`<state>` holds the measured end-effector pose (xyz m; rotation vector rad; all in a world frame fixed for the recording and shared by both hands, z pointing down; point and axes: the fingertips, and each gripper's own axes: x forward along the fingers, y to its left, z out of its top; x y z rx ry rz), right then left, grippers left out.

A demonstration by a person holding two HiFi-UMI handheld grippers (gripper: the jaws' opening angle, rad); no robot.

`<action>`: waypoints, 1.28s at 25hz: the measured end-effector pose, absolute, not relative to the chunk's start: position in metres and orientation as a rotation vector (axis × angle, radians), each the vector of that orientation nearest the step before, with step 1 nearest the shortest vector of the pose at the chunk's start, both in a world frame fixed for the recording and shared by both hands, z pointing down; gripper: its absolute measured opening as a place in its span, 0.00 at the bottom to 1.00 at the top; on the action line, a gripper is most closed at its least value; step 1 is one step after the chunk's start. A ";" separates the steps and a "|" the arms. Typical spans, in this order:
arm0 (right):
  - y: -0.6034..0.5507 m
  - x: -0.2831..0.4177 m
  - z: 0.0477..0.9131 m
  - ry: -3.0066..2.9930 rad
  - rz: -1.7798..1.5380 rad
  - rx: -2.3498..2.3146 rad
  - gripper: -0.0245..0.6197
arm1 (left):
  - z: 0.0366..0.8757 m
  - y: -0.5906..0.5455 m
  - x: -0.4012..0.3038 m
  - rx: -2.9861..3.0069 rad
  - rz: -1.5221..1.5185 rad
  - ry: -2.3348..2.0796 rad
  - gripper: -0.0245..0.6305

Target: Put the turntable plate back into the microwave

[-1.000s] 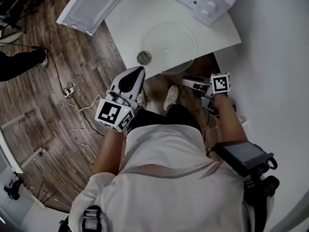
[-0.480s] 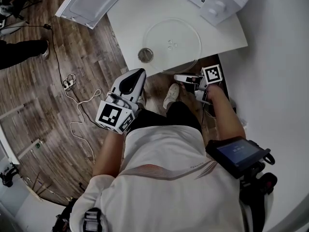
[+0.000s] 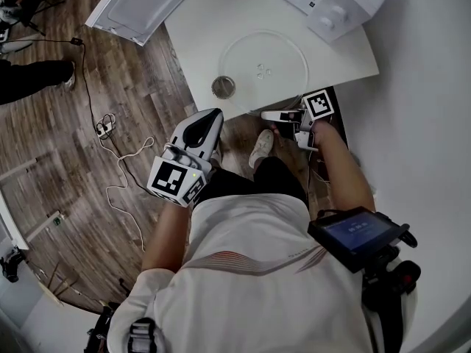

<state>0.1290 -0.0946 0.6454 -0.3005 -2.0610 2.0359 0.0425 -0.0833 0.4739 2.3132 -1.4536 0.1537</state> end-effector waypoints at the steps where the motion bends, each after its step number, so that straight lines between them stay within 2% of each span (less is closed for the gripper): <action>1: -0.097 0.129 0.644 -2.066 2.049 -0.292 0.29 | 0.474 -0.082 0.042 2.308 0.151 -1.455 0.05; 6: -0.104 0.128 0.643 -2.090 2.095 -0.237 0.29 | 0.477 -0.080 0.042 2.294 0.150 -1.456 0.05; 9: -0.105 0.130 0.647 -2.084 2.139 -0.212 0.14 | 0.478 -0.083 0.043 2.296 0.142 -1.452 0.05; 11: -0.106 0.131 0.646 -2.093 2.146 -0.212 0.10 | 0.478 -0.084 0.044 2.296 0.141 -1.448 0.05; 32: -0.102 0.127 0.630 -2.259 2.020 -0.110 0.10 | 0.484 -0.090 0.038 2.292 0.135 -1.396 0.05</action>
